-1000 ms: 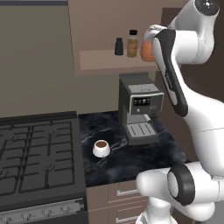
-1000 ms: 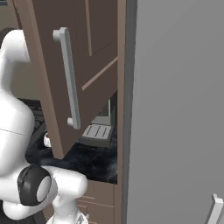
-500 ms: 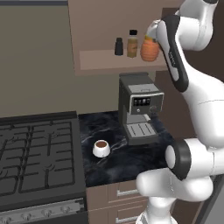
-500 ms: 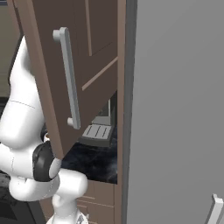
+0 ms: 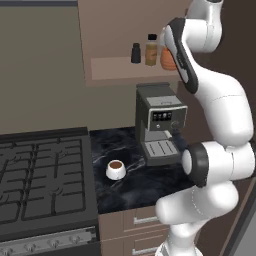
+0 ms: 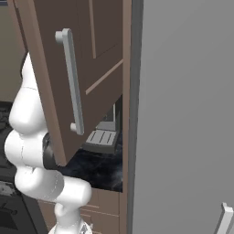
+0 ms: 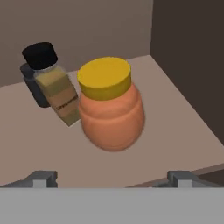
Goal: Pick the cinnamon and honey bottle from the cabinet and place them next to the mug.
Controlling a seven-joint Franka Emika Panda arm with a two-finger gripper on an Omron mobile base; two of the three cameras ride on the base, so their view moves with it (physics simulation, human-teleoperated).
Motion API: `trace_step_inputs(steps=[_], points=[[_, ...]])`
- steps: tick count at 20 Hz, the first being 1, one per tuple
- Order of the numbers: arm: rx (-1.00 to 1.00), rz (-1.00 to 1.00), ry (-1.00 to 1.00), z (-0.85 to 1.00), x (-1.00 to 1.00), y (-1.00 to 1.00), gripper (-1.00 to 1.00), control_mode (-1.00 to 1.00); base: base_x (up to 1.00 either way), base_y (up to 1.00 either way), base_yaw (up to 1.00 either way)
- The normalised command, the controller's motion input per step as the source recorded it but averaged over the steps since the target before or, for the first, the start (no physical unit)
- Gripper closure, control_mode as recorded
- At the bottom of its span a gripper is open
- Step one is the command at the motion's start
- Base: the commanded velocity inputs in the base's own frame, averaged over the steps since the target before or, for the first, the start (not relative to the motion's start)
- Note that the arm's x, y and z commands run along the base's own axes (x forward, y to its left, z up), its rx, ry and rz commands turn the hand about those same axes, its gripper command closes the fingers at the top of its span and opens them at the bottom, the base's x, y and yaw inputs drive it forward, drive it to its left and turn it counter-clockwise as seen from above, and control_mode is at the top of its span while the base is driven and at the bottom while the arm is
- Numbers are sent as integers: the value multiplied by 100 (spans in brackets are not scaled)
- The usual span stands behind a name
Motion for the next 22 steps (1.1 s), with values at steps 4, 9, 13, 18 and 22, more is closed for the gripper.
trace_step_inputs(steps=[4,9,13,18,22], points=[[-2,0,1,0,47,0,-100,-100,0,0,0],[0,0,0,3,16,0,-100,-100,0,0,0],[0,1,0,0,11,-2,-100,-100,0,0,0],[0,0,0,0,29,-12,-100,-100,0,0,0],[0,0,0,0,26,-17,-100,-100,0,0,0]])
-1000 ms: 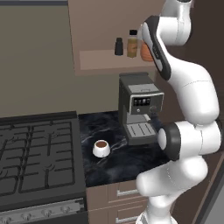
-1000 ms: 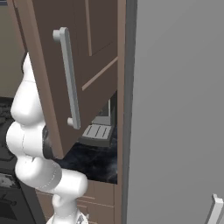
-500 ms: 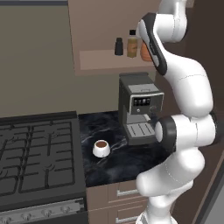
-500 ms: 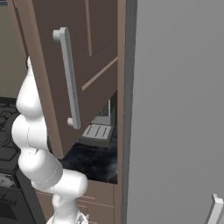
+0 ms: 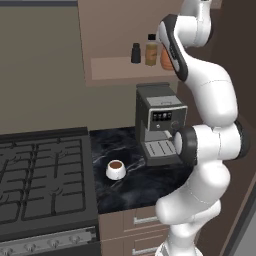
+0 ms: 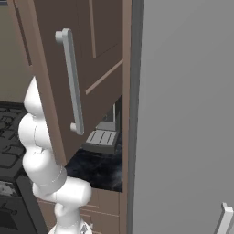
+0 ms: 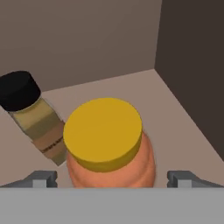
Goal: Pick the cinnamon and honey bottle from the cabinet and place them next to the mug.
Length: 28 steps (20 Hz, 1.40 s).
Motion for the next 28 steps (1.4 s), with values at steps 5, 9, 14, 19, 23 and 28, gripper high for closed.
trace_step_inputs(steps=[5,9,14,19,23,28], points=[[0,0,0,0,18,-4,-100,-100,0,0,0],[0,0,0,0,18,0,-100,-100,0,0,0],[0,0,0,0,29,0,-100,-100,0,0,0],[0,0,0,0,8,0,-100,-100,0,0,0],[0,0,0,0,-8,0,-100,-100,0,0,0],[0,0,0,0,0,0,-100,-100,0,0,0]])
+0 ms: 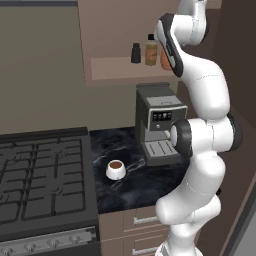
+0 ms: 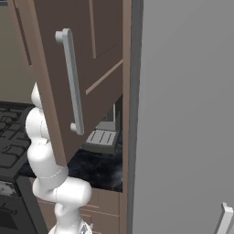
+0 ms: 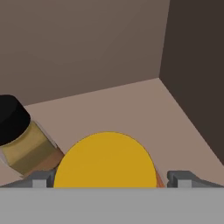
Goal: Pick the cinnamon and honey bottle from the cabinet and place them next to the mug.
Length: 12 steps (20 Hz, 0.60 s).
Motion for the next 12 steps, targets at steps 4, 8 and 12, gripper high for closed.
trace_step_inputs(steps=[4,8,12], points=[[0,0,0,0,0,0,100,-100,0,0,0],[0,0,0,0,0,0,100,-100,0,0,0],[0,0,0,0,-1,0,100,-100,0,0,0]])
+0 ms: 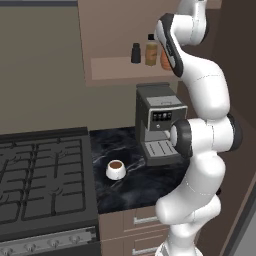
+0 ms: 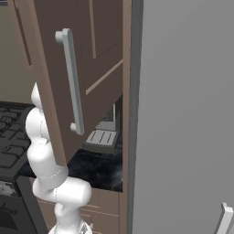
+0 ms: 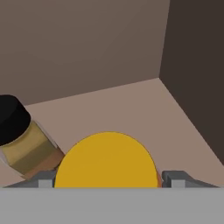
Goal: Pick the cinnamon and honey bottle from the cabinet and place them next to the mug.
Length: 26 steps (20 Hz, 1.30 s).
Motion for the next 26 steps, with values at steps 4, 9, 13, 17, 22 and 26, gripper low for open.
trace_step_inputs(steps=[4,9,13,17,22,26], points=[[0,0,0,0,-52,0,100,-100,0,0,0],[0,1,0,0,-96,2,100,-100,0,0,0],[0,5,0,0,-97,11,100,-100,0,0,0],[0,6,0,-7,-89,26,100,-100,0,0,0],[0,7,0,-17,-91,33,100,-100,0,0,0],[0,10,0,-44,-82,43,100,-100,0,0,0]])
